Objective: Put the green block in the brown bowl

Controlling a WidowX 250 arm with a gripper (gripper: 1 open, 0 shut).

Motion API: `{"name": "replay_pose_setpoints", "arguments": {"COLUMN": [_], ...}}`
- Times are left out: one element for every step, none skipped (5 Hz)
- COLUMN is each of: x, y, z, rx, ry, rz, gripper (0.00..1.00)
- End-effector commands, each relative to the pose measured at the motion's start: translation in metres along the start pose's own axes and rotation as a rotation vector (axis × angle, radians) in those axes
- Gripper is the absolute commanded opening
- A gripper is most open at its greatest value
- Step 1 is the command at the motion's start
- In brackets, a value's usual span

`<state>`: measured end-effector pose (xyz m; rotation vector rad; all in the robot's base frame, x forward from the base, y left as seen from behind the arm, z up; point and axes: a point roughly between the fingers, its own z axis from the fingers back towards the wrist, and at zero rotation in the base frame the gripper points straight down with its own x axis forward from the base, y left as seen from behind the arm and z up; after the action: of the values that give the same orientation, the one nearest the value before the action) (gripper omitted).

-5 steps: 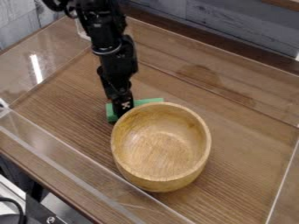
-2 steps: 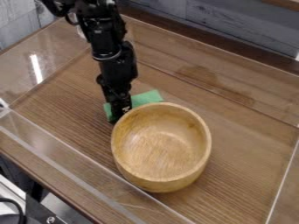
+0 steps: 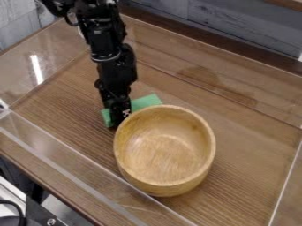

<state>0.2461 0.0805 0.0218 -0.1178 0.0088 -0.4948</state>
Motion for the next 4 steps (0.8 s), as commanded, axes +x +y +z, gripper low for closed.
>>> {"name": "replay_pose_setpoints", "arguments": {"x": [0.004,0.003,0.003,0.003], "y": [0.005,0.002,0.001,-0.001], "z": [0.016,0.019,0.023,0.027], "rx": [0.023,0.006,-0.01,-0.023], "ry": [-0.022,-0.012,-0.005,-0.002], "rz": [0.018,0.037,0.055,0.068], "gripper": [0.0,0.0,0.0,0.0]}}
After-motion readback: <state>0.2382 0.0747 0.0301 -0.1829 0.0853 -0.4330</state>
